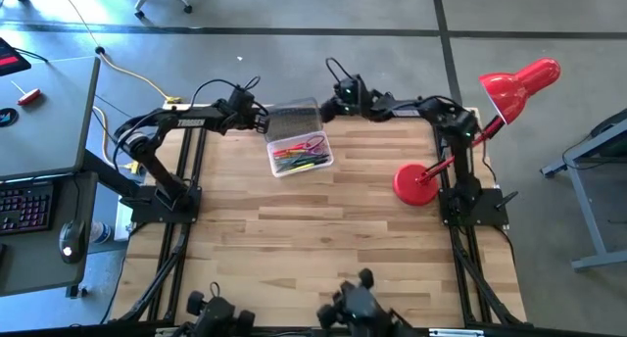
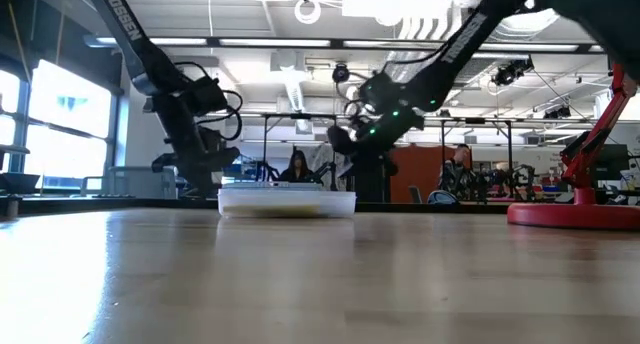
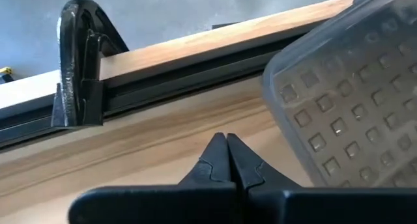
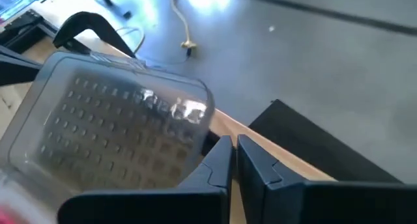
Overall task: Pick & place school supplies into a supply box
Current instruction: Close the pencil box
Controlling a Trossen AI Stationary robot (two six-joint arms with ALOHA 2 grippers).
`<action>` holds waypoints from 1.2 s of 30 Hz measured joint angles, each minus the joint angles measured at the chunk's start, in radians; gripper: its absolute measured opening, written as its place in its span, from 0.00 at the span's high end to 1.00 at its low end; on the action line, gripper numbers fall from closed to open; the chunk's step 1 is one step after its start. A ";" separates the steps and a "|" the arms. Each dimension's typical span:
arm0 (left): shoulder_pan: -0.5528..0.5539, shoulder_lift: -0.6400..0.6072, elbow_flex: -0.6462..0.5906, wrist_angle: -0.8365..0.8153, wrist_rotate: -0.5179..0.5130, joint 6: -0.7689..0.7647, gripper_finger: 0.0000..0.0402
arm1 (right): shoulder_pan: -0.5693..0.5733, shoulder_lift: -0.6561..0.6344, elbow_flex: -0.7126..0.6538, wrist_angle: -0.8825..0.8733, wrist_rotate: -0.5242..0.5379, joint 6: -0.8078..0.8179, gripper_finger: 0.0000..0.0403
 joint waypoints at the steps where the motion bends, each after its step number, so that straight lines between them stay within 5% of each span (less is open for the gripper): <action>1: 0.000 0.008 0.000 0.007 -0.001 0.004 0.98 | -0.006 0.031 0.043 -0.022 -0.017 0.001 1.00; 13: 0.012 0.092 0.000 0.153 0.070 0.031 0.98 | -0.063 0.271 0.423 -0.306 -0.093 0.009 1.00; 23: 0.011 0.096 0.000 0.216 0.179 0.065 0.98 | -0.072 0.307 0.444 -0.331 -0.225 -0.075 1.00; 36: 0.012 0.093 -0.001 0.225 0.168 0.114 0.98 | -0.072 0.229 0.455 -0.394 -0.353 -0.183 1.00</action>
